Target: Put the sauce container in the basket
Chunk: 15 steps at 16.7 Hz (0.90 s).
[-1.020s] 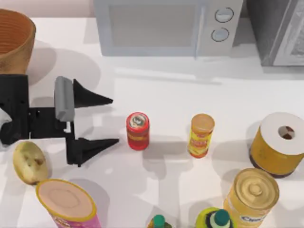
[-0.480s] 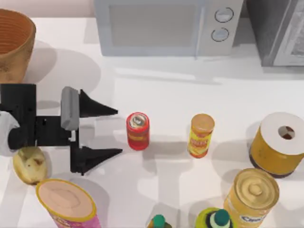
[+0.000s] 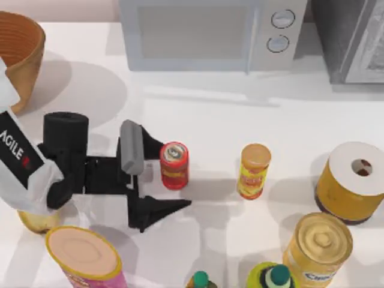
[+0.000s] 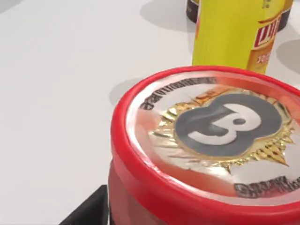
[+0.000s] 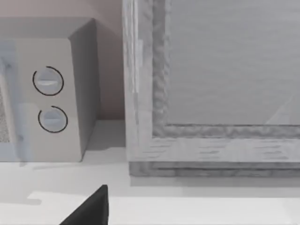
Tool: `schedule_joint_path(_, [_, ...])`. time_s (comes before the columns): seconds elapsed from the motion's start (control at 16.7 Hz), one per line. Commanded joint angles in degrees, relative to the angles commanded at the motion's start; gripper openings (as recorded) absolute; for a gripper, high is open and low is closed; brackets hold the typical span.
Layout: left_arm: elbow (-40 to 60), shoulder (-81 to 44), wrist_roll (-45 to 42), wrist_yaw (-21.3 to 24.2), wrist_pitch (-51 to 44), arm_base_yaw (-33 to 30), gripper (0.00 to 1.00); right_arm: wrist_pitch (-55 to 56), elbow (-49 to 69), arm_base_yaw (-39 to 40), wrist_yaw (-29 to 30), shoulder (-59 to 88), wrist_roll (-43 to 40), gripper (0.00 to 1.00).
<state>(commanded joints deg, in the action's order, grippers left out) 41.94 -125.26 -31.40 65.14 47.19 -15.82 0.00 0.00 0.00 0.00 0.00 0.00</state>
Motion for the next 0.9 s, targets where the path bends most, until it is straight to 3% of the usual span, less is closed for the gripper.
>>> schedule_joint_path(0.18, [2.17, -2.36, 4.50, -1.15, 5.32, -1.48, 1.00, 0.00, 0.00, 0.00, 0.00, 0.00, 0.00, 1.00])
schedule_joint_path(0.6, [4.40, -3.82, 4.30, -0.71, 6.93, -1.19, 1.00, 0.00, 0.00, 0.00, 0.00, 0.00, 0.00, 1.00])
schedule_joint_path(0.9, [4.40, -3.82, 4.30, -0.71, 6.93, -1.19, 0.62, 0.00, 0.00, 0.00, 0.00, 0.00, 0.00, 1.00])
